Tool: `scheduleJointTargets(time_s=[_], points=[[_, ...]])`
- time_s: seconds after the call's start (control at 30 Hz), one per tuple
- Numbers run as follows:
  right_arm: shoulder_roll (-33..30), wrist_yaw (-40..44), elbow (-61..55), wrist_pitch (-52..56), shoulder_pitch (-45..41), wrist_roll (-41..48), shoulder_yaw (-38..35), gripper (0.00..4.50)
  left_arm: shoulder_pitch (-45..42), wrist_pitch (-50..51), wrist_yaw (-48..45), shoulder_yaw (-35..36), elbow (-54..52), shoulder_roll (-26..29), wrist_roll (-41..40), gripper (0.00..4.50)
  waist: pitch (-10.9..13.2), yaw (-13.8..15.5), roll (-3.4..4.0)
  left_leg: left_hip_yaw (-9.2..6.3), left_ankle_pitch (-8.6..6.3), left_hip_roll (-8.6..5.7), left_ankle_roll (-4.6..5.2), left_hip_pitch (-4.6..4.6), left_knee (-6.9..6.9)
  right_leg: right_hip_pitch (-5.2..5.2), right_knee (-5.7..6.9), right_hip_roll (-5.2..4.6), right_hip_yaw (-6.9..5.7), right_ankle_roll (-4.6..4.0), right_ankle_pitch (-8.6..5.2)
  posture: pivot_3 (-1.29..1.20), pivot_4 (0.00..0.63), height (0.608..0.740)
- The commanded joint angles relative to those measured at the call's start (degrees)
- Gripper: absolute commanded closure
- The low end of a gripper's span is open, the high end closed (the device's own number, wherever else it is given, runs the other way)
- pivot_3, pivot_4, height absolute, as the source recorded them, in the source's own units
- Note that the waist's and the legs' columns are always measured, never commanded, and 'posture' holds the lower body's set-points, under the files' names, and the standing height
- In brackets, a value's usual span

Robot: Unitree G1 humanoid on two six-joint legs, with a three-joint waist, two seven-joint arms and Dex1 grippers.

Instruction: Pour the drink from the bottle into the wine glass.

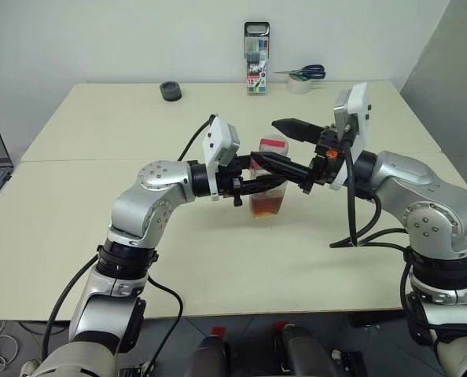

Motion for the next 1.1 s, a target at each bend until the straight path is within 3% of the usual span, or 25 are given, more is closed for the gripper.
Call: scheduleJointTargets(time_s=[0.03, 0.23, 0.27, 0.43, 0.8, 1.03, 1.1], points=[[0.7, -0.9, -1.2, -0.3, -0.8, 1.9, -2.6, 0.61, -1.2, -0.6, -0.4, 0.7, -1.9, 0.0, -0.6, 2.52, 0.0, 0.0, 0.00, 0.00, 0.00, 0.00, 0.00, 0.00, 0.00, 0.00, 0.00, 0.00, 0.00, 0.00, 0.00, 0.00, 0.150, 0.740], [0.5, -0.4, -1.7, -0.3, 0.0, 1.8, -2.0, 2.65, -1.1, -0.5, -0.4, 0.7, -2.0, 0.1, -0.6, 2.52, 0.0, 0.0, 0.00, -0.01, 0.00, 0.01, 0.00, 0.00, 0.00, 0.00, 0.00, 0.00, 0.00, 0.00, 0.00, 0.00, 0.150, 0.740], [0.5, -0.4, -1.7, -0.3, 0.1, 1.9, -1.9, 2.73, -1.1, -0.5, -0.4, 0.7, -2.0, 0.1, -0.6, 2.52, 0.0, 0.0, 0.00, -0.01, 0.00, 0.01, 0.00, 0.00, 0.00, 0.00, 0.00, 0.00, -0.01, 0.00, 0.00, 0.00, 0.150, 0.740], [-0.2, 1.3, -1.6, -0.2, -0.4, 2.3, -1.3, 2.73, -1.3, -0.3, -0.8, 0.8, -2.0, 0.2, -0.9, 2.52, 0.0, 0.0, 0.00, 0.00, 0.00, 0.00, 0.00, 0.00, 0.00, 0.00, 0.00, 0.00, 0.00, 0.00, 0.00, 0.00, 0.150, 0.740], [-7.5, 22.3, 12.7, -3.4, -12.0, 0.1, 1.9, 2.73, -2.4, 1.9, -6.9, 1.2, -3.3, 2.7, -3.9, 2.52, 0.0, 0.0, 0.00, 0.01, -0.01, 0.02, 0.03, 0.02, -0.01, 0.02, -0.02, 0.08, -0.03, 0.00, 0.00, 0.00, 0.150, 0.740], [-10.5, 28.2, 14.9, -14.1, -14.4, -9.0, 4.0, 2.73, -1.1, 2.0, -5.7, 1.9, -4.6, 3.2, -3.9, 2.52, 0.0, 0.0, 0.00, 0.01, -0.01, -0.01, 0.02, 0.00, 0.00, 0.01, -0.03, 0.03, -0.02, 0.00, 0.00, 0.00, 0.150, 0.740], [-9.3, 24.9, 16.2, -7.7, -16.4, -3.4, 0.2, 2.73, -0.5, 2.0, -5.8, 2.1, -4.8, 3.6, -4.0, 2.52, 0.0, 0.0, -0.02, 0.01, 0.00, -0.01, 0.01, 0.00, 0.00, 0.02, -0.04, 0.03, -0.02, 0.00, 0.00, 0.00, 0.150, 0.740]])
